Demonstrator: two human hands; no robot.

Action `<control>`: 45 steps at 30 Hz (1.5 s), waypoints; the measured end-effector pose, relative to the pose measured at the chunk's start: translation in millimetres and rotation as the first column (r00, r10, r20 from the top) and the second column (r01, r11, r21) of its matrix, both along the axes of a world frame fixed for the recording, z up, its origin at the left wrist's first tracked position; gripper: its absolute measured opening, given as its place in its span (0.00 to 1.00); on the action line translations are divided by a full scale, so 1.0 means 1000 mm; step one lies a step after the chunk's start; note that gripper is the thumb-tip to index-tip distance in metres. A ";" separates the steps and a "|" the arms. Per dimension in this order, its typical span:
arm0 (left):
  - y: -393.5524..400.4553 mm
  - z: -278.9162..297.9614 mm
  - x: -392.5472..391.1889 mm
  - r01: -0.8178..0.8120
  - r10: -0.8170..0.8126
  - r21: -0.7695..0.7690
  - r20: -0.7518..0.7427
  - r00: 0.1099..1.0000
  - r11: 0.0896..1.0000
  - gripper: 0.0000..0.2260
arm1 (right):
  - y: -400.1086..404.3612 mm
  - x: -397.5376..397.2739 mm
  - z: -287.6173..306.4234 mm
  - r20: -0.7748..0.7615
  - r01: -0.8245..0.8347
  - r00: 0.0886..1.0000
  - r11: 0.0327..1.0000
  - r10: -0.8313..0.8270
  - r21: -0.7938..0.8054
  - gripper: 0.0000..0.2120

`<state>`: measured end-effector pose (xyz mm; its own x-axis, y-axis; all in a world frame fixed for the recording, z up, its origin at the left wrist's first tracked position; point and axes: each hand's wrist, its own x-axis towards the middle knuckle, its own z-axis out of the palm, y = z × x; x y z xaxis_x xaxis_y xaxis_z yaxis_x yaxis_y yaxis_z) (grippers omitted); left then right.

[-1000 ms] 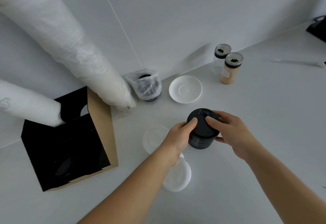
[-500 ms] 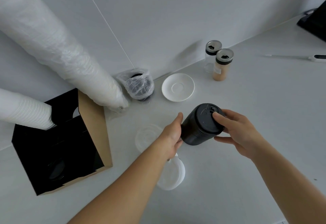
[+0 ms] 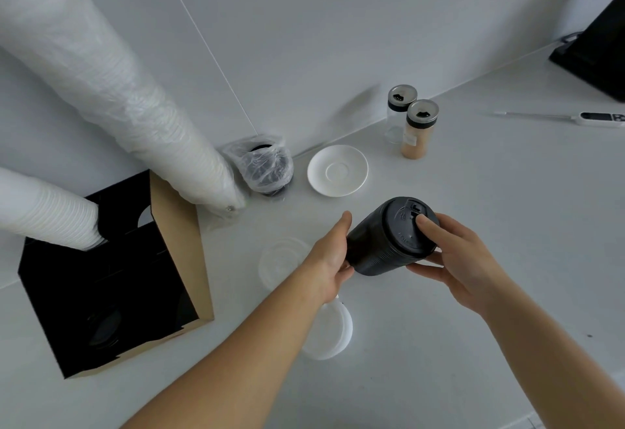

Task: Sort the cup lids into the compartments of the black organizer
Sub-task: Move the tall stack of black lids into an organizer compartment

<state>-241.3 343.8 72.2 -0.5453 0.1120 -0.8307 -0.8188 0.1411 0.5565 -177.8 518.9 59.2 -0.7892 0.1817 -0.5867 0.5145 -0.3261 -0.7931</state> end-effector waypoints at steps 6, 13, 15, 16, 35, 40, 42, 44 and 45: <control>-0.007 0.017 0.015 -0.031 0.033 0.065 -0.042 0.999 0.997 0.14 | -0.007 0.010 0.028 -0.085 -0.036 0.995 0.996 0.043 0.076 0.11; -0.029 0.043 0.039 -0.133 0.149 0.170 -0.082 0.985 0.976 0.13 | -0.030 0.021 0.068 -0.193 -0.083 0.975 0.984 0.114 0.161 0.11; -0.038 0.049 0.044 -0.167 0.188 0.188 -0.099 0.977 0.968 0.13 | -0.037 0.023 0.077 -0.217 -0.101 0.967 0.981 0.135 0.164 0.10; -0.042 0.050 0.046 -0.179 0.201 0.191 -0.104 0.974 0.965 0.13 | -0.041 0.023 0.080 -0.225 -0.109 0.964 0.980 0.145 0.164 0.10; -0.183 0.074 0.099 -0.516 0.591 0.378 -0.111 0.799 0.769 0.20 | -0.173 0.026 0.126 -0.304 -0.333 0.864 0.908 0.402 0.255 0.10; -0.238 0.069 0.115 -0.583 0.664 0.391 -0.105 0.741 0.712 0.26 | -0.226 0.027 0.128 -0.284 -0.402 0.841 0.883 0.461 0.243 0.10; -0.257 0.066 0.123 -0.595 0.679 0.400 -0.105 0.726 0.698 0.27 | -0.246 0.027 0.129 -0.270 -0.420 0.835 0.873 0.479 0.248 0.11; -0.273 0.066 0.130 -0.607 0.694 0.407 -0.101 0.712 0.682 0.26 | -0.264 0.026 0.129 -0.261 -0.437 0.829 0.865 0.494 0.248 0.11; -0.282 0.067 0.134 -0.615 0.705 0.413 -0.101 0.702 0.672 0.25 | -0.274 0.026 0.129 -0.257 -0.446 0.826 0.861 0.502 0.246 0.11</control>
